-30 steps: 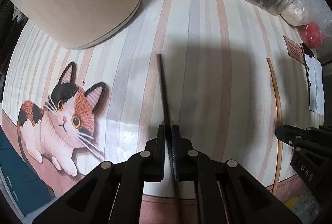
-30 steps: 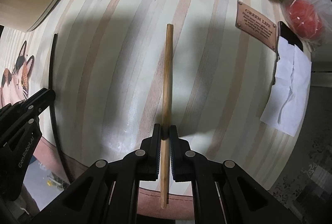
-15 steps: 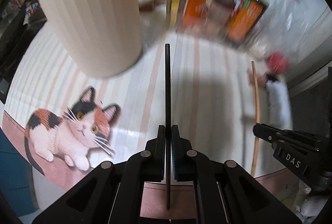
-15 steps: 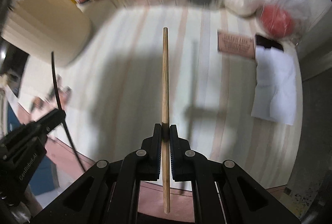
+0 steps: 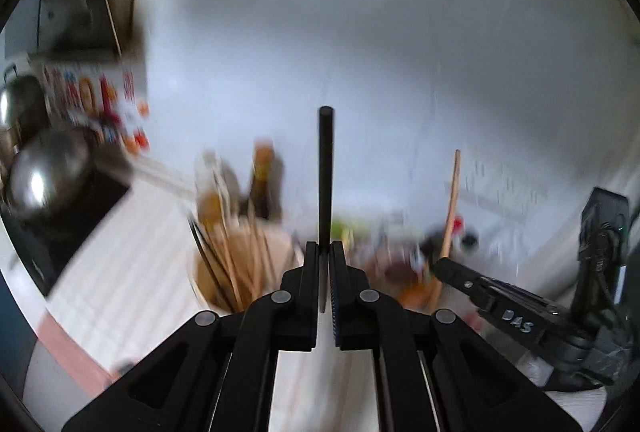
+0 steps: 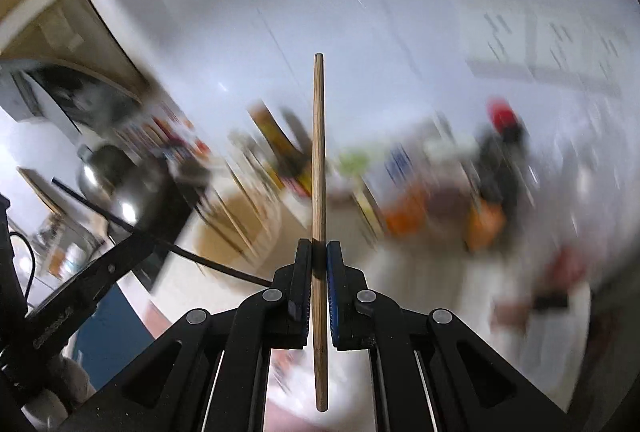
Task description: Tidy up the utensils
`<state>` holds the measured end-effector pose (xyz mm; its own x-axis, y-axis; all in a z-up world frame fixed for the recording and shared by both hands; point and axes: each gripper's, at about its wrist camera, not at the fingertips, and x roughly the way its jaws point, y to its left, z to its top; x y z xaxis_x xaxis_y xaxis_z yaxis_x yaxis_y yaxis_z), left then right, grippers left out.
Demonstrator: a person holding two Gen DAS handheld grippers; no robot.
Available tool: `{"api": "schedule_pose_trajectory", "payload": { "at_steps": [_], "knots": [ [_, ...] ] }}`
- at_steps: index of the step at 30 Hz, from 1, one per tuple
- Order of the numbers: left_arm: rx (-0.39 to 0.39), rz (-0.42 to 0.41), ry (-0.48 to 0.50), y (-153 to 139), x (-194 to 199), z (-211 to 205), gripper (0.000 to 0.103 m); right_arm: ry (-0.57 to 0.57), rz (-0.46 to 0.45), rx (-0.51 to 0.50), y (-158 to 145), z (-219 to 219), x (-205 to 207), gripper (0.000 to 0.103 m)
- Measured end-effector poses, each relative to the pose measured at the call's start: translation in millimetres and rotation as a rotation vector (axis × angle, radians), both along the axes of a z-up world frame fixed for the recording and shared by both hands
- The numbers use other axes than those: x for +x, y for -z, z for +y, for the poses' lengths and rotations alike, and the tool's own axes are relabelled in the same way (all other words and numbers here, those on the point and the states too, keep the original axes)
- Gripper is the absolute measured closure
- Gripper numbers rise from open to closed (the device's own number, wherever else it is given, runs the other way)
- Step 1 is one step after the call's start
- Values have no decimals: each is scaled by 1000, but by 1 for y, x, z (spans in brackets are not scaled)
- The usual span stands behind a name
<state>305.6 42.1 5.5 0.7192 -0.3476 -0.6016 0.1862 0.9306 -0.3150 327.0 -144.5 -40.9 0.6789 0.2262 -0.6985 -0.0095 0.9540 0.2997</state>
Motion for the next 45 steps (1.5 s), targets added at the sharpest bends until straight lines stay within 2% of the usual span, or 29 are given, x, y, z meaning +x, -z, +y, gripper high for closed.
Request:
{"api": "schedule_pose_trajectory", "payload": {
  "at_steps": [3, 6, 9, 11, 15, 19, 22, 24, 27, 28, 29, 31, 33, 35, 36, 37, 38, 40, 43, 45],
  "knots": [
    [30, -35, -38, -23, 28, 19, 101, -26, -59, 5, -24, 20, 40, 96],
    [60, -10, -60, -22, 54, 32, 101, -53, -66, 10, -22, 45, 85, 96],
    [88, 56, -73, 0, 79, 38, 101, -75, -44, 0, 1, 65, 117, 96],
    [104, 124, -75, 27, 95, 40, 101, -89, -15, -8, 20, 77, 133, 96],
    [123, 224, -90, 70, 113, 42, 101, -113, 31, -39, 56, 94, 152, 96],
    [116, 291, -94, 97, 119, 45, 101, -130, 80, -55, 88, 101, 160, 96],
    [97, 340, -92, 106, 120, 47, 100, -151, 109, -50, 97, 95, 160, 96],
    [81, 384, -127, 108, 117, 53, 98, -167, 136, -50, 101, 95, 160, 95],
    [63, 388, -170, 102, 107, 60, 93, -183, 154, -48, 98, 90, 155, 94],
    [72, 380, -188, 99, 104, 61, 84, -182, 154, -51, 95, 89, 153, 89],
    [87, 371, -210, 98, 101, 64, 62, -181, 153, -51, 92, 86, 150, 86],
    [78, 361, -246, 96, 94, 71, 32, -177, 151, -55, 86, 81, 144, 72],
    [73, 345, -274, 95, 86, 77, 31, -172, 146, -65, 82, 76, 138, 70],
    [99, 327, -296, 95, 80, 79, 30, -161, 148, -96, 81, 70, 129, 59],
    [112, 316, -305, 96, 77, 80, 28, -161, 146, -109, 80, 70, 126, 50],
    [129, 307, -314, 97, 73, 80, 17, -156, 143, -136, 81, 68, 121, 39],
    [148, 297, -327, 99, 69, 80, 4, -154, 141, -159, 81, 68, 117, 33],
    [190, 275, -349, 102, 59, 78, 0, -163, 146, -215, 87, 68, 105, 11],
    [265, 264, -376, 111, 47, 71, 0, -170, 147, -293, 95, 72, 92, 2],
    [286, 267, -385, 118, 40, 68, 0, -178, 150, -319, 101, 73, 84, 2]
  ]
}}
